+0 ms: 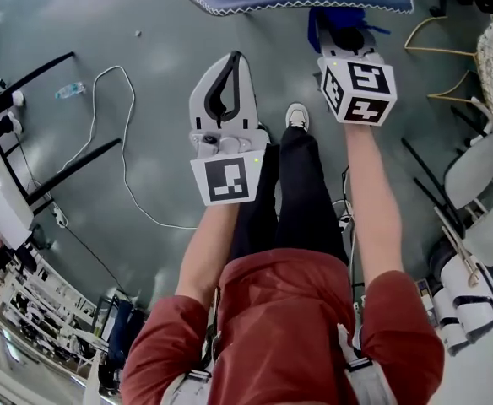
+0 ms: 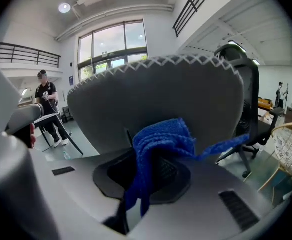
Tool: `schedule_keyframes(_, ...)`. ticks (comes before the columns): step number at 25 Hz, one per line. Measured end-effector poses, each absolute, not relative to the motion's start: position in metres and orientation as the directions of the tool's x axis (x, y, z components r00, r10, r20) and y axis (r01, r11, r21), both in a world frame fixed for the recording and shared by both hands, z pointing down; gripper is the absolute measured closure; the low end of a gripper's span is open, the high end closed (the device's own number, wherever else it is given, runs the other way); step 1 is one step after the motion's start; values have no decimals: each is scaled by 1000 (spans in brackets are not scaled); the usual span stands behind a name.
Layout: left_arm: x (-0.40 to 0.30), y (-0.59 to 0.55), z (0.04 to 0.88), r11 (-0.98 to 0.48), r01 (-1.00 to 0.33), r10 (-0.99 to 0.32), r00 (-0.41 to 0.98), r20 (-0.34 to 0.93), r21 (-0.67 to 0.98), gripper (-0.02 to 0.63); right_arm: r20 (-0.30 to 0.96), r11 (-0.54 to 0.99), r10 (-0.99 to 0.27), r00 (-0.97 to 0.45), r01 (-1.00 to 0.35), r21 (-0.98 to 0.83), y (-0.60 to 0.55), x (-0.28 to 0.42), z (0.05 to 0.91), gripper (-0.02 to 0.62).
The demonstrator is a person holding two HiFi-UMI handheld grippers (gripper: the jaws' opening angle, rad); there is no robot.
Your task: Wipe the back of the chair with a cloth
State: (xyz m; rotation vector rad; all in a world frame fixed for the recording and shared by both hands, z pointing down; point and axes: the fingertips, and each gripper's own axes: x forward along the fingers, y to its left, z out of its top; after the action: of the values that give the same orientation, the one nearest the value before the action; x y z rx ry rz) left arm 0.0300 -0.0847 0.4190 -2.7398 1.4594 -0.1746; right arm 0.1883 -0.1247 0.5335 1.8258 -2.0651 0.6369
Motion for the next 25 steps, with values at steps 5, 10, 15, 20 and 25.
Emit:
schedule_keyframes(5,32,-98,459,-542,-837,-839,532,117,-80,595,520,108,-839,-161,-986,-131,-148,183,580,536)
schedule_keyframes(10,37,-96,495,-529,-845,-846,517,128,-82,595,545,116,-818,-185,-981,-159,-160,181,632,536)
schedule_keyframes(15,40,-96,528,-514,-853,-855,502,130,-90,595,559,127,-802,-213,-974,-189,-175,179,678,535)
schedule_keyframes(20,55,-95,540,-504,-860,-860,491,136,-83,595,582,134,-783,-221,-973,-189,-183,185,704,536)
schedule_keyframes(25,62,-96,553,-493,-866,-866,480,141,-82,595,610,166,-756,-238,-971,-173,-190,181,741,536)
